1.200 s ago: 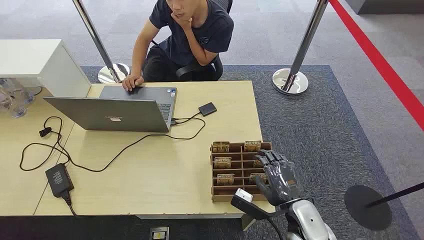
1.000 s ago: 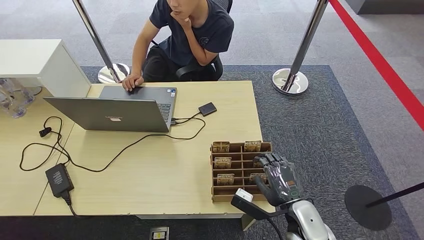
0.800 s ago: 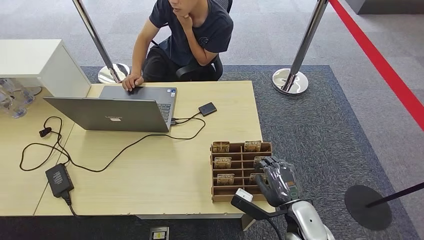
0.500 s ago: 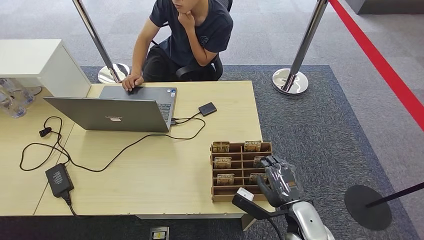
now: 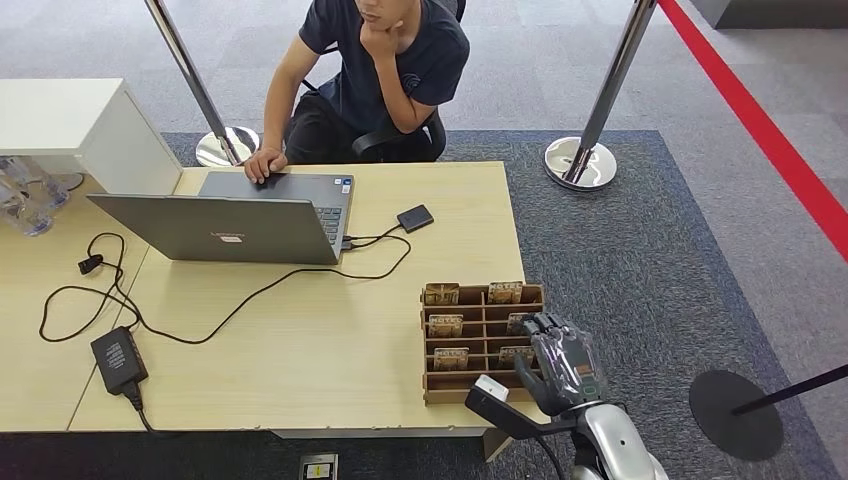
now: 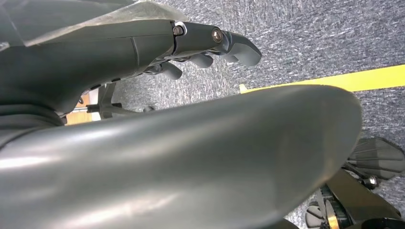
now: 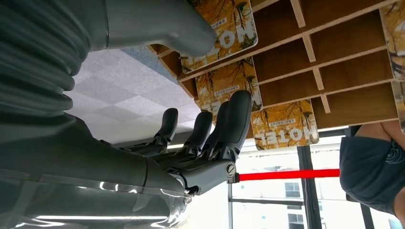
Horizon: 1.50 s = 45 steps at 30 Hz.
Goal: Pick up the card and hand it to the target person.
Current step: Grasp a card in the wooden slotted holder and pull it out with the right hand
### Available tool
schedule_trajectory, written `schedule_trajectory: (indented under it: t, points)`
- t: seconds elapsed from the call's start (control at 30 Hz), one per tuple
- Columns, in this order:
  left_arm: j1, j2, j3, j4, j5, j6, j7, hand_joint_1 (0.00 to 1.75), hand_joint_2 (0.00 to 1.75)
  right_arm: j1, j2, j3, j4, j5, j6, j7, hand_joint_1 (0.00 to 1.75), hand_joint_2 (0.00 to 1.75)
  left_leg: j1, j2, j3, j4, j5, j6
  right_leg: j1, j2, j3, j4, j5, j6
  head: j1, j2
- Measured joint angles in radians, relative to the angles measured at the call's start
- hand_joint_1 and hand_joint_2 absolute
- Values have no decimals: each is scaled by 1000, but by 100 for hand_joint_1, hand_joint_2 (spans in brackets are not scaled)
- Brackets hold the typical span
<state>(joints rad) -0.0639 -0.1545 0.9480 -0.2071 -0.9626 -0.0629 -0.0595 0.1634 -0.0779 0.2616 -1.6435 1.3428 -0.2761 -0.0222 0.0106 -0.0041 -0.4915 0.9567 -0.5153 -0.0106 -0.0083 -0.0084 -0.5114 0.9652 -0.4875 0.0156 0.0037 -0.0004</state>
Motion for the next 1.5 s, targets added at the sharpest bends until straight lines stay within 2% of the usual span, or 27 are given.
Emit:
schedule_trajectory:
  t: [0.77,1.03,1.27,1.5]
  points:
    - [-1,0,1,0,-16,-3,0,0,0,9,7,-15,21,-6,9,4,82,175,0,0,0,0,0,0,0,0,0,0,0,0,0,0]
    - [-1,0,1,0,-18,-3,0,0,0,9,8,-15,25,-8,12,3,96,175,0,0,0,0,0,0,0,0,0,0,0,0,0,0]
    - [-1,0,2,0,-19,-3,0,0,0,10,8,-15,25,-14,11,3,123,175,0,0,0,0,0,0,0,0,0,0,0,0,0,0]
    - [-1,0,2,0,-19,-3,0,0,0,10,8,-15,25,-16,11,3,129,175,0,0,0,0,0,0,0,0,0,0,0,0,0,0]
